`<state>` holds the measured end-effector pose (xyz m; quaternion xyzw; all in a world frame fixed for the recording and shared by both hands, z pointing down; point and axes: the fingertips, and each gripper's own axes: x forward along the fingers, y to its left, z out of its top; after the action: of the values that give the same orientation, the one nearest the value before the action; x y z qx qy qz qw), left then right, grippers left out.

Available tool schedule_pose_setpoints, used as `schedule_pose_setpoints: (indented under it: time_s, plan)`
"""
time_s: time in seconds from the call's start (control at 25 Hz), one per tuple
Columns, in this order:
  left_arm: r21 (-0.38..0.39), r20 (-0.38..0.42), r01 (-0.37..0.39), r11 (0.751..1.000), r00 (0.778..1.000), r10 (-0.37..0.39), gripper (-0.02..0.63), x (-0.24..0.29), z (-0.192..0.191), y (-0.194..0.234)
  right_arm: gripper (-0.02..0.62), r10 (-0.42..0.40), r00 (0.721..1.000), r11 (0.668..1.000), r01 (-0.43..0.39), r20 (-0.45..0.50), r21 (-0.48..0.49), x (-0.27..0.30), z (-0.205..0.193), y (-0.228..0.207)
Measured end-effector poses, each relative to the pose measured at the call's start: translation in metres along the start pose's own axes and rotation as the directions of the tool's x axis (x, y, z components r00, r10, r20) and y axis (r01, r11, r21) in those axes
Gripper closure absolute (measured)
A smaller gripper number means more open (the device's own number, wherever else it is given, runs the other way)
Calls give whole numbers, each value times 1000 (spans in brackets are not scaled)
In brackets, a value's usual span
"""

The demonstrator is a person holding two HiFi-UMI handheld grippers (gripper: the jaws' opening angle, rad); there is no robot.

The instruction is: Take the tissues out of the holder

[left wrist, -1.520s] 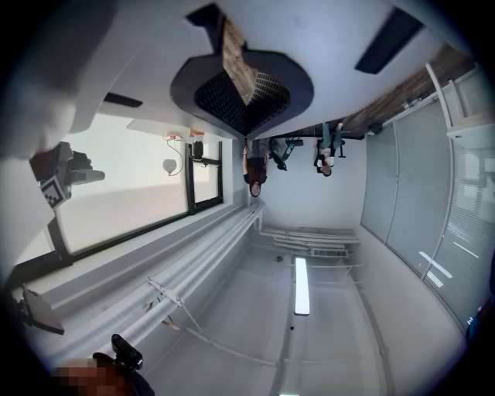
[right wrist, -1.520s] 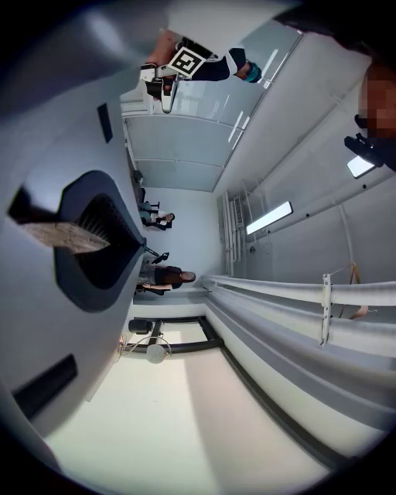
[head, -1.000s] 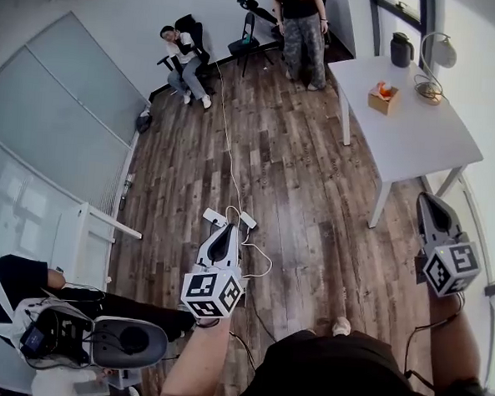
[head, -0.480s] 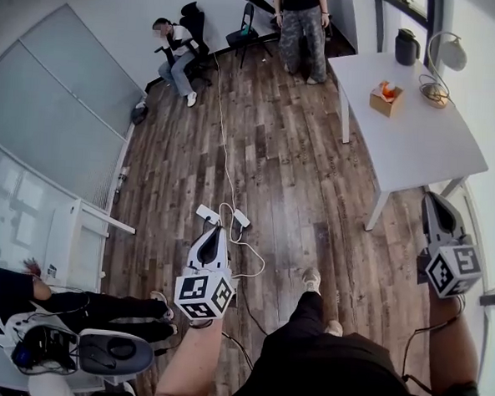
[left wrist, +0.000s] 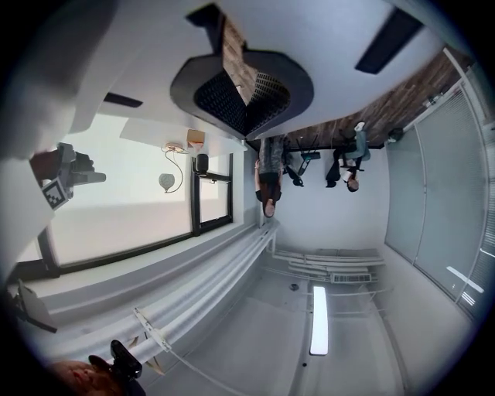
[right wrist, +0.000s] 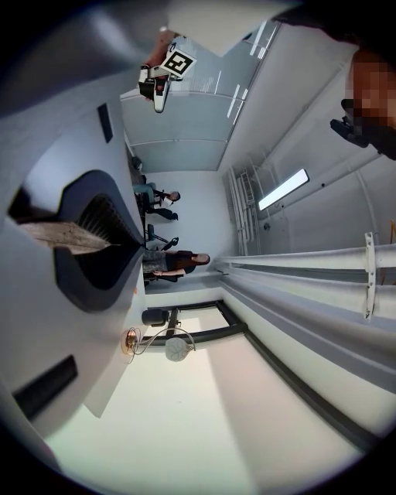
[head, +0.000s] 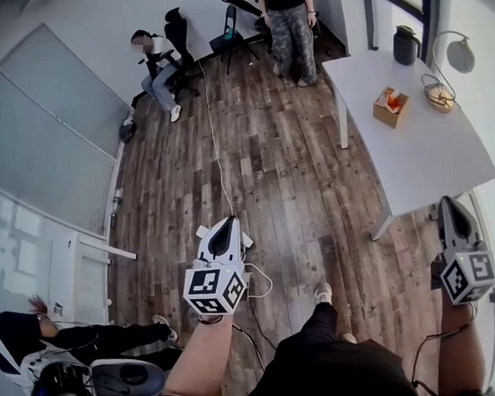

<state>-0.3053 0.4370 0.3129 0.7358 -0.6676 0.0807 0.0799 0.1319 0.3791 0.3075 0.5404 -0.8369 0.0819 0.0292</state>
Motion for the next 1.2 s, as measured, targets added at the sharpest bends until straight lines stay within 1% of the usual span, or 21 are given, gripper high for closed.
schedule_pose_setpoints:
  time_s: [0.12, 0.28, 0.4, 0.52, 0.64, 0.84, 1.04, 1.2]
  plan:
    - [19, 21, 52, 998, 998, -52, 601, 36, 11, 9, 591, -15, 1000, 1000, 15, -11, -15, 27, 3, 4]
    - [32, 22, 83, 996, 996, -84, 601, 80, 18, 29, 591, -43, 999, 999, 43, -6, -10, 72, 14, 7]
    - [35, 20, 100, 994, 995, -101, 601, 106, 20, 50, 591, -42, 999, 998, 42, 10, -39, 102, 28, 18]
    - [25, 17, 100, 995, 995, -101, 601, 129, 20, 70, 591, -42, 999, 997, 43, 19, -64, 125, 37, 27]
    - [0, 7, 105, 994, 994, -105, 601, 150, 21, 79, 591, -31, 1000, 998, 31, 2, -61, 146, 34, 31]
    - [4, -2, 94, 996, 996, -94, 601, 183, 23, 98, 591, -16, 1000, 998, 15, -12, -59, 191, 30, 30]
    - [7, -7, 65, 998, 998, -65, 601, 229, 31, 119, 591, -1, 1000, 999, 1, -3, -46, 252, 34, 14]
    - [27, -7, 64, 998, 998, -64, 601, 278, 46, 122, 591, -5, 1000, 999, 5, 0, -44, 299, 39, -11]
